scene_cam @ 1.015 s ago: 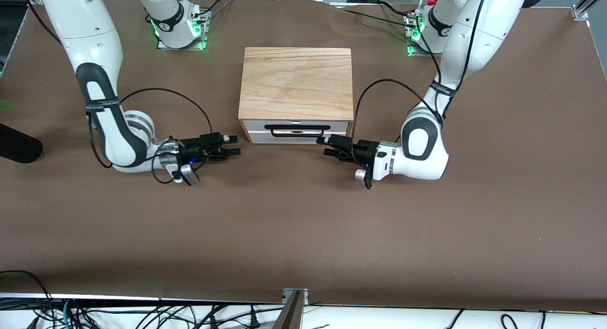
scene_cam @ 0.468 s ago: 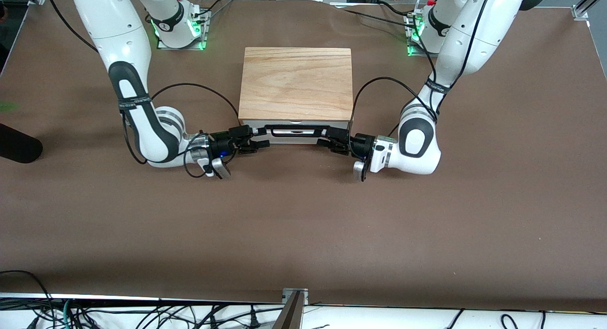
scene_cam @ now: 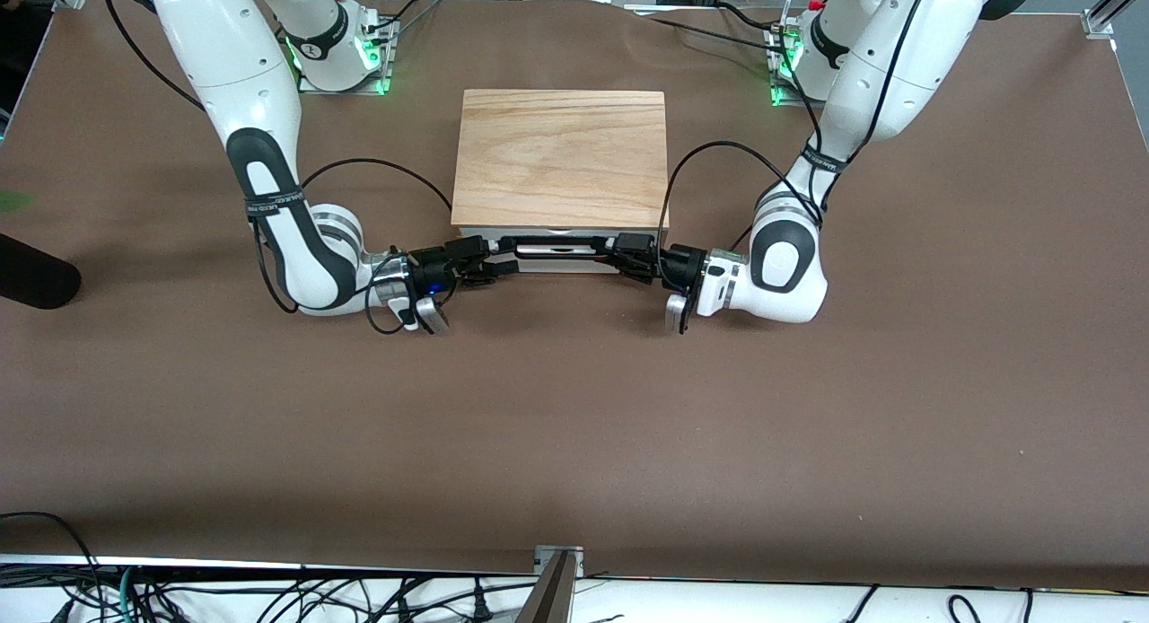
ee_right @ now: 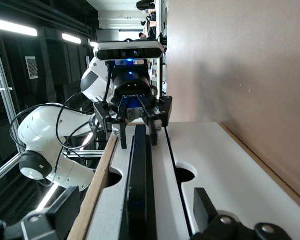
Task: Pull top drawer with both arms simultaneously
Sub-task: 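Close the left gripper and the right gripper on the black handle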
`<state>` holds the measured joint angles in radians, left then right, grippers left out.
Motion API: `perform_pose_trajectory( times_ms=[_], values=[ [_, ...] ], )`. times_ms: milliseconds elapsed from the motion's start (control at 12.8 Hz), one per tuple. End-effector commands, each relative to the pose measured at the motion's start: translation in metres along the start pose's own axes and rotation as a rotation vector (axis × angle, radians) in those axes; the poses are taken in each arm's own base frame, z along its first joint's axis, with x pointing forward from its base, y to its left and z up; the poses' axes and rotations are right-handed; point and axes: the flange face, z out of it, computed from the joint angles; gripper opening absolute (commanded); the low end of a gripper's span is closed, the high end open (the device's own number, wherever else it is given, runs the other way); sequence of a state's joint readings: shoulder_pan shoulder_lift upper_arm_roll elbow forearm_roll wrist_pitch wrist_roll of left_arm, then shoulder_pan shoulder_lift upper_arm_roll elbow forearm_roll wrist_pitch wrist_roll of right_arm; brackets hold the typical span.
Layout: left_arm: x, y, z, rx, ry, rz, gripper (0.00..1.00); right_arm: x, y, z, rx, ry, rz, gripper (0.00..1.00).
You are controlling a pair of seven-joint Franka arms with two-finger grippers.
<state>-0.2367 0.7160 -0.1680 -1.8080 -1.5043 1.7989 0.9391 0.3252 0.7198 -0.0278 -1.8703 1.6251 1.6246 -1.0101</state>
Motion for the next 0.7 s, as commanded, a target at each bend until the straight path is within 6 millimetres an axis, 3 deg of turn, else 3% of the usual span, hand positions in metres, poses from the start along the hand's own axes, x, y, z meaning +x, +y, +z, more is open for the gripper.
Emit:
perform_pose_trajectory(
  times_ms=[0,78,234,468,624],
  values=[
    [-0.0052,0.0048,-0.0021,-0.035,0.021,0.021,0.15,-0.0023,0.0003,0.0041,0.012,0.008,-0.01,0.93],
    [-0.0056,0.0057,-0.0021,-0.044,0.016,0.023,0.07,-0.0021,0.0002,0.0041,0.013,0.01,-0.01,0.8],
    [-0.0053,0.0068,-0.0024,-0.05,0.014,0.023,0.04,-0.002,-0.0014,0.0058,0.028,0.012,-0.011,0.42],
    [-0.0034,0.0082,-0.0025,-0.052,0.014,0.027,0.0,-0.0031,-0.0039,0.0064,0.051,0.0,-0.016,0.19],
    [-0.0029,0.0087,-0.0025,-0.052,0.014,0.027,0.0,-0.0031,-0.0039,0.0064,0.051,0.0,-0.019,0.19]
  ],
)
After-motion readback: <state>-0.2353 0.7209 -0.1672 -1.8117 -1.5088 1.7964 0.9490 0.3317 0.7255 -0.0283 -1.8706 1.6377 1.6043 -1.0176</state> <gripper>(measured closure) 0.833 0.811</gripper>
